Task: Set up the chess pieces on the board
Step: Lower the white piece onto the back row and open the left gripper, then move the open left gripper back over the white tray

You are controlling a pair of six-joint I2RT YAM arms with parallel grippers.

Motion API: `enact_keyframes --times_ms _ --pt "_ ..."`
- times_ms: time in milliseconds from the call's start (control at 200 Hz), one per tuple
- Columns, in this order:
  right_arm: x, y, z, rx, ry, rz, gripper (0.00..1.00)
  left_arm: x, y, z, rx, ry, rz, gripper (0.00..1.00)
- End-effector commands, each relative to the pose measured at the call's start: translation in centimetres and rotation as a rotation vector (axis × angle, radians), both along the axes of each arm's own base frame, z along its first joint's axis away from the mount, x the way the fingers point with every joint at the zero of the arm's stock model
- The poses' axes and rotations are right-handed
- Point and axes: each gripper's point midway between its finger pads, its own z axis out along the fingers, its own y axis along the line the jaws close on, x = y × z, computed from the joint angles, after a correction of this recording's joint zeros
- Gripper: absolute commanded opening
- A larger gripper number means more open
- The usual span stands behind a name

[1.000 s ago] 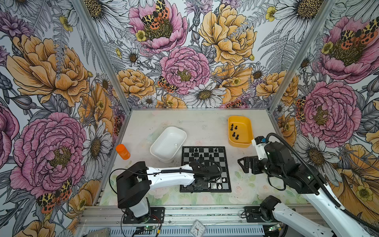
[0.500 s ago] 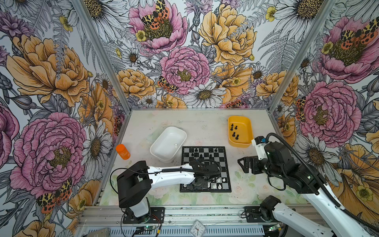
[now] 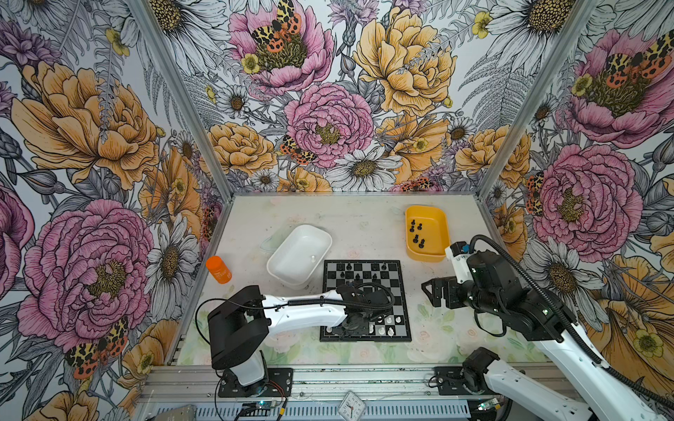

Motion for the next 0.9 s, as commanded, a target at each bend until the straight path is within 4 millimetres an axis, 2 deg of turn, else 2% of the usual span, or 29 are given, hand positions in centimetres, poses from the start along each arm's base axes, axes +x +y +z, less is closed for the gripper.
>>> enact_keyframes --times_ms 0,225,320,390,545,665,731,896 --pt "0.4 -0.2 0.8 -0.015 -0.029 0.004 1.00 1.1 -1.1 2.6 -0.086 -0.041 0.008 0.28" --pt "1.0 -0.1 1.4 -0.032 -0.043 0.004 1.00 2.5 0.1 5.2 -0.115 -0.080 0.025 0.29" --pt "1.6 0.1 1.7 -0.037 -0.051 0.004 1.00 3.4 0.9 7.3 -0.135 -0.099 0.037 0.30" --pt "2.1 0.4 2.0 -0.036 -0.060 0.001 1.00 5.3 2.2 9.6 -0.140 -0.164 0.071 0.31" --pt "3.8 1.3 2.2 -0.030 -0.067 -0.004 1.00 9.4 7.0 13.4 -0.148 -0.229 0.176 0.34" --pt "5.4 2.2 1.9 -0.021 -0.062 -0.010 1.00 12.4 11.3 15.1 -0.154 -0.263 0.269 0.37" --pt "6.5 2.9 1.7 -0.014 -0.054 -0.014 1.00 13.9 13.5 15.4 -0.139 -0.276 0.312 0.38" --pt "9.8 4.9 0.8 -0.004 -0.028 -0.025 1.00 16.5 16.0 14.3 -0.132 -0.214 0.336 0.39"
